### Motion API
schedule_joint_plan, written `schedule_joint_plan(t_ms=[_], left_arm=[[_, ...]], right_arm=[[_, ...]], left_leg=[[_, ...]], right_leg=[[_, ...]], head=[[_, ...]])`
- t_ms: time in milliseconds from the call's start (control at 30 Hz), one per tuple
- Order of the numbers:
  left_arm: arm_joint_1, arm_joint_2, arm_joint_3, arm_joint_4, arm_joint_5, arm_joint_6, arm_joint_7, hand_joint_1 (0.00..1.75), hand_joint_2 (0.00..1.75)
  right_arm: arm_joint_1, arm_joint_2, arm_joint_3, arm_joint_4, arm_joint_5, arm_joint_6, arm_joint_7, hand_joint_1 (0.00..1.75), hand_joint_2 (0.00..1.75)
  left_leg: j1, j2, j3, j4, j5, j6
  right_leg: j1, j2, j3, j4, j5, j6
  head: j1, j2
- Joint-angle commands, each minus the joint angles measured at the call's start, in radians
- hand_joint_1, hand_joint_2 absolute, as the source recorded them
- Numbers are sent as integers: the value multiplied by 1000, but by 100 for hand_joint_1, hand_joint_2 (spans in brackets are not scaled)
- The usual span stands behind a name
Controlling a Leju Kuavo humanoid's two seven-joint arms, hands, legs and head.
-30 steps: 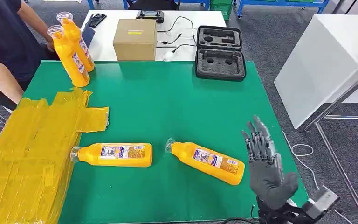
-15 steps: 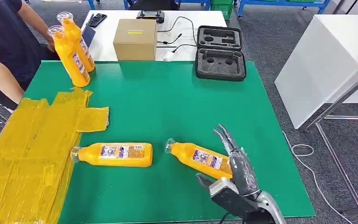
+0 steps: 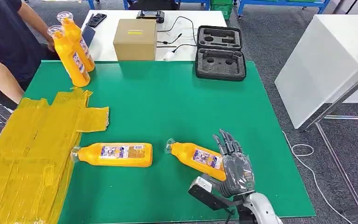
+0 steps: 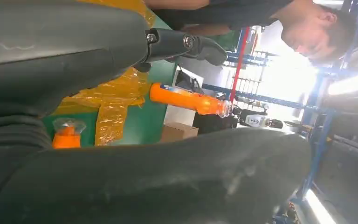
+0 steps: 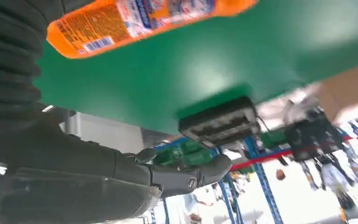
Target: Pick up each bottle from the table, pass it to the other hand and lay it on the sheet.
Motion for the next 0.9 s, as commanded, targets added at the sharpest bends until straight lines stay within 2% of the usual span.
schedule_joint_plan(t_ms=[33,367,500,733,900], left_arm=[[-21,-16,-2,70,2,-23,-4,0,0],[-34,-16,8,80,5,-25,-2,0,0],[-45,-37,27,73,6,-29,9,0,0],[-76,-32,39,90,4,-40,35,0,0],[-143,16,-6,136,14,-22,49,0,0]], right_arm=[[-26,-79,96,149,-70,14,65,0,175],[-34,-82,108,164,-61,24,103,0,175],[-22,-83,110,156,-35,39,140,0,175],[7,-14,66,118,111,58,241,0,175],[9,61,-2,120,165,113,267,0,175]], left_leg=[[-1,-1,3,-2,0,-1],[-1,-1,3,-3,0,-2],[-1,-2,2,-3,0,-2],[-1,-1,1,-2,0,-1],[-1,-2,1,-2,1,-2]], right_leg=[[-1,1,2,-2,0,0],[-1,2,2,-1,0,0],[-2,1,1,-1,0,0],[-1,1,1,-1,0,0],[-1,0,0,0,0,-1]], head=[[0,0],[0,0],[0,0],[0,0],[0,0]])
